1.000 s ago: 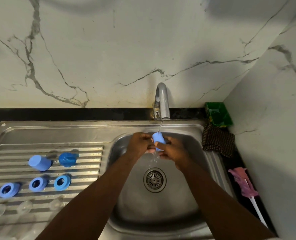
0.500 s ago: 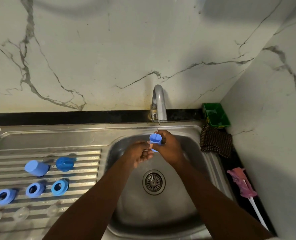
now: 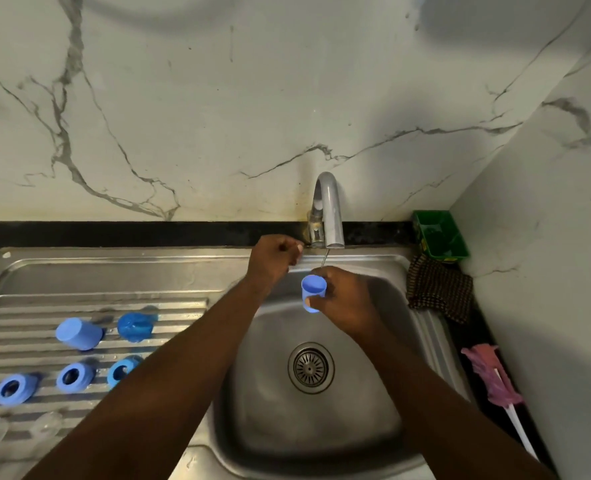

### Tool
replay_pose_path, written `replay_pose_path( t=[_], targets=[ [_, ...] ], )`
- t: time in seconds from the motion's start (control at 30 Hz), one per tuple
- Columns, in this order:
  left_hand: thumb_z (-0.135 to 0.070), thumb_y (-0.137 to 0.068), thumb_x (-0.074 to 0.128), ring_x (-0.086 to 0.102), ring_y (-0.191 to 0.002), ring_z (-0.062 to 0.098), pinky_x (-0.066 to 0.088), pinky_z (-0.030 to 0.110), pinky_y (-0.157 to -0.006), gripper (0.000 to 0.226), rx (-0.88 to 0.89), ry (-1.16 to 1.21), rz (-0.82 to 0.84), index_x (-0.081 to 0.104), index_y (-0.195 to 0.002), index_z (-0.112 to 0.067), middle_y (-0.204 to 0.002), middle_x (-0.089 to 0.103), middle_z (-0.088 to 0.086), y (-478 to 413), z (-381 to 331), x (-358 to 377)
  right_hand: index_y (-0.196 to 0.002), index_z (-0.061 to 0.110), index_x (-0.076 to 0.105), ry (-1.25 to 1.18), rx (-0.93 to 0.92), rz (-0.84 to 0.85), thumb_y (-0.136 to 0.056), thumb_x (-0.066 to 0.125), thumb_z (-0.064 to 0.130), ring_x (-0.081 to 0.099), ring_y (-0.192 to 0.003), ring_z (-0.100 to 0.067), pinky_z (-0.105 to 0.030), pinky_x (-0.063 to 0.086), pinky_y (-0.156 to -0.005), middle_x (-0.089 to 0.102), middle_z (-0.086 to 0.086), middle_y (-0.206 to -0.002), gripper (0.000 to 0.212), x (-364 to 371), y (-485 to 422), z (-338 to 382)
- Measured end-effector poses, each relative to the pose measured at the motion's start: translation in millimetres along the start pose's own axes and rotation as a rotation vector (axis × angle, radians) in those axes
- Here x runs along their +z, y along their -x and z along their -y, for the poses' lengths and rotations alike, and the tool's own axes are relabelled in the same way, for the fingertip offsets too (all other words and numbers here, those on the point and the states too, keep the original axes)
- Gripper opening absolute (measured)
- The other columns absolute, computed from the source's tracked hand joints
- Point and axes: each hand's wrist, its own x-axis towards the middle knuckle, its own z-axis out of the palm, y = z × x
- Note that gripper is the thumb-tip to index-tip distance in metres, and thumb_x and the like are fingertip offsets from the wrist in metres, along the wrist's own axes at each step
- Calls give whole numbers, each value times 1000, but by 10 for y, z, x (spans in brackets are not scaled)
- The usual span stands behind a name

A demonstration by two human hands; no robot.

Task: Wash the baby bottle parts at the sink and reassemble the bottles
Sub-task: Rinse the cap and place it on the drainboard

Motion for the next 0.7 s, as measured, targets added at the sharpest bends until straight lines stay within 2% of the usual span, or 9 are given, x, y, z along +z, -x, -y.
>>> replay_pose_path(
  t=[0.07,0.13,0.2,0.23,0.37,0.43,0.53,0.6,0.7],
  targets=[
    [-18,-96,66,69,-80,22,55,33,-78,14,117,-126,10,76,-102,-12,-89,75,8,-75,-62,5,-104,26,65,-46,-8,-108,-77,80,11,60,-81,9,-6,44,-76,64,21,-89,35,-31,-13,7],
    [-14,-96,62,67,-76,23,52,31,-76,14,255,-255,31,75,-95,-8,-84,74,7,-138,-133,-8,-107,30,64,-67,-35,-149,-77,81,13,60,-84,12,-2,41,-74,64,24,-90,38,-59,-41,11],
    [-7,-96,58,59,-71,21,44,28,-72,17,329,-337,92,72,-87,-5,-79,68,3,-179,-206,-20,-116,26,64,-22,-31,-68,-78,80,14,63,-89,2,-13,46,-81,65,19,-97,42,-62,-55,37],
    [-4,-96,57,57,-71,18,41,26,-73,18,349,-368,123,75,-92,-4,-79,67,3,-198,-236,-13,-120,24,64,-15,-24,-45,-78,79,15,63,-93,-3,-18,49,-84,66,15,-101,45,-49,-56,17],
    [-4,-94,61,56,-66,7,43,14,-69,17,326,-366,98,77,-98,-1,-82,72,7,-249,-307,32,-115,22,66,-63,-34,-75,-79,79,15,64,-94,-4,-20,51,-84,69,11,-104,39,-47,-51,-34],
    [-3,-90,65,54,-56,-2,39,5,-61,13,286,-334,60,77,-86,-3,-68,64,-1,-254,-347,34,-111,22,66,-92,-27,-72,-79,79,13,65,-93,-5,-23,54,-85,70,11,-101,35,-46,-44,-73],
    [3,-86,68,54,-48,-7,38,5,-57,17,299,-321,77,69,-71,-6,-56,55,-9,-274,-397,7,-111,21,67,-119,-28,-88,-78,79,11,65,-95,-5,-17,51,-84,71,10,-102,37,-33,-34,-91],
    [2,-86,68,53,-51,-1,38,4,-59,8,321,-393,86,72,-79,1,-65,63,1,-319,-443,19,-112,20,68,-125,-39,-94,-78,77,10,65,-95,-6,-16,49,-83,71,9,-103,36,-46,-39,-97],
    [-4,-90,65,52,-66,15,38,18,-66,11,297,-518,95,73,-88,3,-80,66,9,-372,-498,80,-112,18,67,-154,-19,-91,-79,77,8,64,-95,-8,-17,48,-83,70,8,-103,36,-58,-42,-129]
  ],
)
